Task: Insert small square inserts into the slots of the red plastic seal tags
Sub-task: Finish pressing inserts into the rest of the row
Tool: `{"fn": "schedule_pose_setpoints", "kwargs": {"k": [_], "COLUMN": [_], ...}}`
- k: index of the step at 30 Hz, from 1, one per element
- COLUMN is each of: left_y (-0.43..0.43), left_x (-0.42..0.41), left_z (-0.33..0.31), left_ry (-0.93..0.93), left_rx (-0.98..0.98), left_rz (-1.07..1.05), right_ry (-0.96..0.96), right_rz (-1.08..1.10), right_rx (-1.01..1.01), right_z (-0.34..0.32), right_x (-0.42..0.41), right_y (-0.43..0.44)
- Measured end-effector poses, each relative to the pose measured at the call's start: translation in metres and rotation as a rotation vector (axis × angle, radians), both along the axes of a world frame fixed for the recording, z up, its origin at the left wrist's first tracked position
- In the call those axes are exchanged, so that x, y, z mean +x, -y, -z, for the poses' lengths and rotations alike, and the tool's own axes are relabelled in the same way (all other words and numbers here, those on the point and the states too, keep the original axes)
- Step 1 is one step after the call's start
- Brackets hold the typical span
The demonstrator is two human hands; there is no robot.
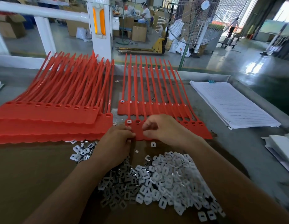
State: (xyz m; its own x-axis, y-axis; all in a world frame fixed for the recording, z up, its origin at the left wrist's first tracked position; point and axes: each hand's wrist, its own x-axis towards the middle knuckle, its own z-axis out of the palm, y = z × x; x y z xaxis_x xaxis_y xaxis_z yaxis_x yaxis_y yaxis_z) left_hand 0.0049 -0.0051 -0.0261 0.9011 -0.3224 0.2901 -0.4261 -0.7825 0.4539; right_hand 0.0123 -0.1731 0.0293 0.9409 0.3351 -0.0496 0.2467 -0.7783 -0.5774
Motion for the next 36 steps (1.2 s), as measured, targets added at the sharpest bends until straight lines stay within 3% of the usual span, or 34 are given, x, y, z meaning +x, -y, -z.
{"fn": "schedule_pose_setpoints", "kwargs": {"k": [7, 14, 25, 36], "left_y": [0.0, 0.0, 0.001, -0.001], "left_x": [0.0, 0.001, 0.001, 0.001], "left_z": [0.003, 0.002, 0.001, 0.0], "left_ry": [0.003, -0.028, -0.042, -0.038], "left_rx": [0.005, 0.014, 0.011, 0.02], "left_rz": [-0.018, -0.034, -0.035, -0.038], "right_ry": [-0.145, -0.087, -0.056, -0.09], "right_rz": [-0.161, -0.166, -0.085, -0.121], "right_rx": [-0.147, -0.206, -0.072, -0.172], "right_z": [-0.002, 0.003, 0.001, 0.004], "right_x": [-0.034, -0.04, -0.036, -0.039], "right_y": [0.02, 0.013, 0.031, 0.029]}}
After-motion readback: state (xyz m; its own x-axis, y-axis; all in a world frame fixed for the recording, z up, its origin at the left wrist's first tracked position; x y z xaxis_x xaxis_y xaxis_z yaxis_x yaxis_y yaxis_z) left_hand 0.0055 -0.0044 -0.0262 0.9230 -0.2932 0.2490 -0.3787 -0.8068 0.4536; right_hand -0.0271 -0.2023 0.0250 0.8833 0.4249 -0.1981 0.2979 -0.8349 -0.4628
